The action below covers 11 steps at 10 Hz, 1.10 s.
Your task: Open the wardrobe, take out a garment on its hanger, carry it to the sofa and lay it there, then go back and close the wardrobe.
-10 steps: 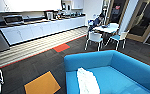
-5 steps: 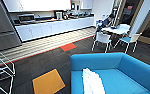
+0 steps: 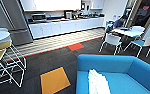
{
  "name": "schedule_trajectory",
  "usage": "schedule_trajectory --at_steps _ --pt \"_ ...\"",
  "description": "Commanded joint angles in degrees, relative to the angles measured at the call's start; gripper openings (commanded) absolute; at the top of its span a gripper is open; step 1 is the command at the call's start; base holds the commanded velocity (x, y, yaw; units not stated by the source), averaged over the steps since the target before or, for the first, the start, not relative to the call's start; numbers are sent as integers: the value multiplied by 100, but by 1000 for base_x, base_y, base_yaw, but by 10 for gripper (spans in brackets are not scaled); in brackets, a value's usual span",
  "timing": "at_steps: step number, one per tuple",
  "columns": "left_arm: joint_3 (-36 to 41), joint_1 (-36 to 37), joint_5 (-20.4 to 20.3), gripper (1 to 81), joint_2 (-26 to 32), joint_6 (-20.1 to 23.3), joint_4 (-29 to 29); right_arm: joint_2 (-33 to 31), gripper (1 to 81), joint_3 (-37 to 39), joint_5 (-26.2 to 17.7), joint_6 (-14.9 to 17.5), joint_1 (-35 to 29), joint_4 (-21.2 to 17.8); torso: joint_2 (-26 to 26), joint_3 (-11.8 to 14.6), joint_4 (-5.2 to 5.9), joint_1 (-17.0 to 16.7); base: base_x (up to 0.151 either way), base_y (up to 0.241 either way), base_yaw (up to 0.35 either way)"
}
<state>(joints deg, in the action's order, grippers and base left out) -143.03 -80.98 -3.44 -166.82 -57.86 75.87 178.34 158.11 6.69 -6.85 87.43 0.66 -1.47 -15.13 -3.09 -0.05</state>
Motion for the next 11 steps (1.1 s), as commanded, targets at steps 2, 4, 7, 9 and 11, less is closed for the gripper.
schedule_trajectory --at_steps 2,4,7,9,11 --pt "21 148 186 811 34 20 85 38 811 -36 -344 17 -81 -4 0 0 0 5 0 0 237" --pt "21 148 194 811 16 20 85 38 811 -36 -344 17 -97 -4 0 0 0 5 0 0 238" --pt "-137 148 186 811 -54 20 94 38 811 -36 -344 17 -106 4 0 400 0 5 0 0 238" --pt "-155 148 186 811 -72 20 94 38 811 -27 -344 17 -98 4 0 205 0 5 0 0 238" --pt "-155 148 186 811 -72 20 94 38 811 -36 -335 17 -107 -4 -5 308 0 5 0 0 238"
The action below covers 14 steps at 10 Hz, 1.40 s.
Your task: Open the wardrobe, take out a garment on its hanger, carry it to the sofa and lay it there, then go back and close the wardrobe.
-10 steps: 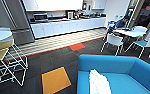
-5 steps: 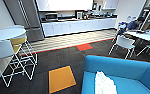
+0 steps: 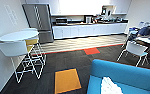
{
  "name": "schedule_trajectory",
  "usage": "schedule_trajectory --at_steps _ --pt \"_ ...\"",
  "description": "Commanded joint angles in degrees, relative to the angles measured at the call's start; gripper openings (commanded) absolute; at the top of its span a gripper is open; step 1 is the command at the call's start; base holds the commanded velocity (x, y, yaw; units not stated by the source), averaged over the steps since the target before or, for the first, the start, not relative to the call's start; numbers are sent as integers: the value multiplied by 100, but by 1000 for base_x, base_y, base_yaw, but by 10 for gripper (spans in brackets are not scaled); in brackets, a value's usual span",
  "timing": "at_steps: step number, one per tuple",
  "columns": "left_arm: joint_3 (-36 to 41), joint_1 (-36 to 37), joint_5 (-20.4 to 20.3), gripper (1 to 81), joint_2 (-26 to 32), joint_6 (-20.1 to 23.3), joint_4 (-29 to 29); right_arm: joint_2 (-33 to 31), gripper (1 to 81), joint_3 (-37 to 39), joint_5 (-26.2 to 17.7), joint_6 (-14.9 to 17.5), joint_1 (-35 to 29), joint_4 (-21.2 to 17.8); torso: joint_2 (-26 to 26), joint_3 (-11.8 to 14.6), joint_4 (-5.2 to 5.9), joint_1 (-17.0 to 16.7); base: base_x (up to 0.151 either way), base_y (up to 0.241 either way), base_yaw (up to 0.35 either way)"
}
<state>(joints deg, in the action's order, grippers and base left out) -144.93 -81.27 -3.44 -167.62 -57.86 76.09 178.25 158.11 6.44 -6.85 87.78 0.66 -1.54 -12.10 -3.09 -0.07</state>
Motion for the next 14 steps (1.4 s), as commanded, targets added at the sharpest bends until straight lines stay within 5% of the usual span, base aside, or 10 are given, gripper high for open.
schedule_trajectory --at_steps 1,2,4,5,7,10,11,14 --pt "35 177 186 811 9 20 72 46 811 -36 -318 17 -142 4 0 0 0 7 0 0 238" --pt "26 177 186 811 9 20 72 46 811 -36 -318 17 -142 4 0 0 290 7 0 0 238" --pt "26 177 186 811 9 20 72 38 811 -36 -310 17 -142 4 0 0 497 7 0 0 238" --pt "26 177 186 811 0 20 73 38 811 -35 -318 17 -142 -4 0 0 275 7 0 0 238" --pt "26 177 186 811 0 20 72 38 811 -27 -310 17 -133 -4 0 0 417 7 0 0 238" --pt "26 177 186 811 -9 20 72 38 811 -27 -310 17 -116 -4 0 394 402 7 0 0 238" --pt "26 177 186 811 -9 20 72 38 811 -27 -310 17 -133 -4 0 203 402 7 0 0 238" --pt "-26 177 194 811 -17 12 63 38 811 -35 -318 17 -142 -4 -5 335 402 7 0 0 238"
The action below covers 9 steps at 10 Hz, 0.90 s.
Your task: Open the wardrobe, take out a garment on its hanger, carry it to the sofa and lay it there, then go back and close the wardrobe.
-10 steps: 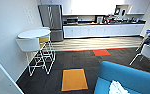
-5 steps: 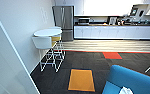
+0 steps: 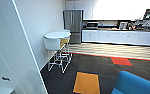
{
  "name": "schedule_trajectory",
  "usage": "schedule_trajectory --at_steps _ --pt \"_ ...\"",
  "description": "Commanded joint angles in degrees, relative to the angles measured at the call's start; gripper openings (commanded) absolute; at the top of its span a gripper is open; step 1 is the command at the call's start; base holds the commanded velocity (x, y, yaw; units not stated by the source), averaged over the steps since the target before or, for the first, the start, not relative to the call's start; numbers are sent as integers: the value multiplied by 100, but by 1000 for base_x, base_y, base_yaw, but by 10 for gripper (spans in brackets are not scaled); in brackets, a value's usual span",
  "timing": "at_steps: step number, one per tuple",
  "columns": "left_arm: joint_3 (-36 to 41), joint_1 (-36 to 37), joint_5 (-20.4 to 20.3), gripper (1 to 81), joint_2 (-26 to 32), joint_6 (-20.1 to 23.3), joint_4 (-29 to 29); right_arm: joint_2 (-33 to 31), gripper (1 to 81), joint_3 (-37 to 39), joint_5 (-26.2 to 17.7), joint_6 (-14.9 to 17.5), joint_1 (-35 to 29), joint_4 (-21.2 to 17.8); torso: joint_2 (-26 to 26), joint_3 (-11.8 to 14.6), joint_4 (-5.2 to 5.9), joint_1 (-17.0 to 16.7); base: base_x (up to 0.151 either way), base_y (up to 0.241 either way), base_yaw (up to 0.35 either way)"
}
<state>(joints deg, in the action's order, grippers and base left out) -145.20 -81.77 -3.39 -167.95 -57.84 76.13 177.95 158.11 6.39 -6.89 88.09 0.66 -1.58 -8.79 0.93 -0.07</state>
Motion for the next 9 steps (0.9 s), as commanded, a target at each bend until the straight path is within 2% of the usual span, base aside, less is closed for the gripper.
schedule_trajectory --at_steps 1,9 --pt "-78 219 189 811 -19 10 51 68 811 -27 -314 21 -173 -4 0 0 0 7 0 0 238" --pt "-254 219 181 811 -134 10 51 59 811 -27 -314 21 -208 -4 -2 2 0 7 0 0 245"
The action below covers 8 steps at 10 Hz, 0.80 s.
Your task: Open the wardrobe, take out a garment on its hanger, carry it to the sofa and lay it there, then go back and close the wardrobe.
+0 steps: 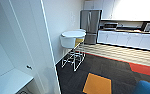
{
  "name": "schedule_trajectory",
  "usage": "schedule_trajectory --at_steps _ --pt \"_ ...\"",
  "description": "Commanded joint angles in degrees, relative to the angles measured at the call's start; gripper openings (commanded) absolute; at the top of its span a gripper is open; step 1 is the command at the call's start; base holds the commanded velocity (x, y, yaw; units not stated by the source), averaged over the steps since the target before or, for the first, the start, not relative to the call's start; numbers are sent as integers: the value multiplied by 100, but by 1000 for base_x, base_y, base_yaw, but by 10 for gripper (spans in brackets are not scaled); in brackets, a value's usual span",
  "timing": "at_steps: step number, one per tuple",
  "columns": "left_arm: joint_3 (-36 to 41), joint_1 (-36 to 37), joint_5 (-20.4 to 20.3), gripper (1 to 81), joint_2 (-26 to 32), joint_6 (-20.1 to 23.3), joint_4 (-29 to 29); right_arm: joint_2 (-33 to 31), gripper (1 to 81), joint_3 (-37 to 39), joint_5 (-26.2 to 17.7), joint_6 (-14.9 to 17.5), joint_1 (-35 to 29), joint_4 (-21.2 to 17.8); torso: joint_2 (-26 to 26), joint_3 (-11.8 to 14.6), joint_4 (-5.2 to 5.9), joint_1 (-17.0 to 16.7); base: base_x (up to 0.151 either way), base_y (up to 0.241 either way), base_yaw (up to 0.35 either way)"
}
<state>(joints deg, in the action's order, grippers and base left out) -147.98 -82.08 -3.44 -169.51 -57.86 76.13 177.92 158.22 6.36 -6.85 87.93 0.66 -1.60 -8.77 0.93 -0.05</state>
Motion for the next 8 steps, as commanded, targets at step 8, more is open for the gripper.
schedule_trajectory --at_steps 8 --pt "15 249 203 811 -13 11 51 44 811 -12 -311 17 -192 -13 0 0 0 5 0 0 247"
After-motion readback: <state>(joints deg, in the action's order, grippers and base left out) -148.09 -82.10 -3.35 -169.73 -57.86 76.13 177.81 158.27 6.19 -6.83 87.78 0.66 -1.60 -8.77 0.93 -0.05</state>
